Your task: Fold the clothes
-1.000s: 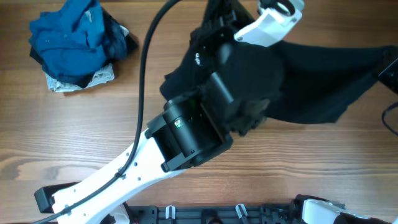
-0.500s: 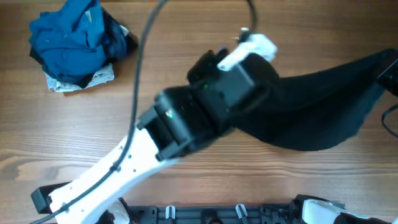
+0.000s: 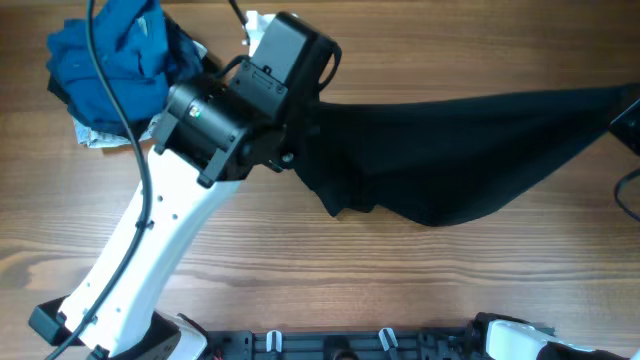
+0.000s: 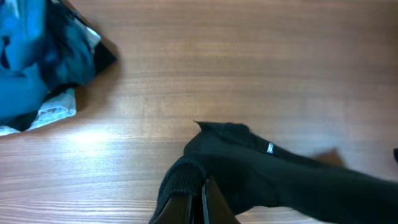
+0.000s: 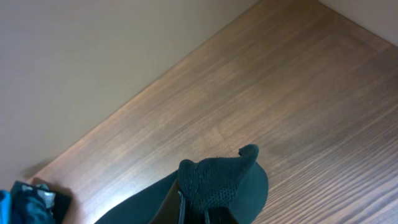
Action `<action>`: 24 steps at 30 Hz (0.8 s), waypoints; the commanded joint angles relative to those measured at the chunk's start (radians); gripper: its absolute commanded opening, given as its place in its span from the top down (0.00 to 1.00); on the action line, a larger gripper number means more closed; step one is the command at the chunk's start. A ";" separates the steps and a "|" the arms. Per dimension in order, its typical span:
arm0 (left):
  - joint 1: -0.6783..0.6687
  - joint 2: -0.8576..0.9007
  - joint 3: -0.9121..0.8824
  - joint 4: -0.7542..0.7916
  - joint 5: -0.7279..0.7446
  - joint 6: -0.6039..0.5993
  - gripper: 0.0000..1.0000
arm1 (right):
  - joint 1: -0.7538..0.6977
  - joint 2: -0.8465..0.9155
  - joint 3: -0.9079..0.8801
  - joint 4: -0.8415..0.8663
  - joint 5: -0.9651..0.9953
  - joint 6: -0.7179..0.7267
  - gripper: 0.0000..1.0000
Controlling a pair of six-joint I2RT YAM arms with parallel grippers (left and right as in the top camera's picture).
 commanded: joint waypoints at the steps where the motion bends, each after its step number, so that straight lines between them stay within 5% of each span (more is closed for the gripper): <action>1: -0.011 -0.036 0.105 -0.027 -0.073 -0.057 0.96 | 0.001 -0.004 0.010 0.011 0.058 0.039 0.96; 9: 0.056 0.010 0.127 -0.166 0.238 -0.071 0.96 | 0.001 -0.003 0.010 0.007 0.053 0.039 0.96; 16: 0.145 0.079 0.125 -0.284 0.281 -0.064 0.96 | 0.001 -0.007 0.010 -0.007 0.054 0.024 0.96; 24: 0.179 -0.065 0.173 -0.285 0.289 -0.045 0.96 | 0.001 -0.022 0.010 -0.007 0.034 0.038 0.96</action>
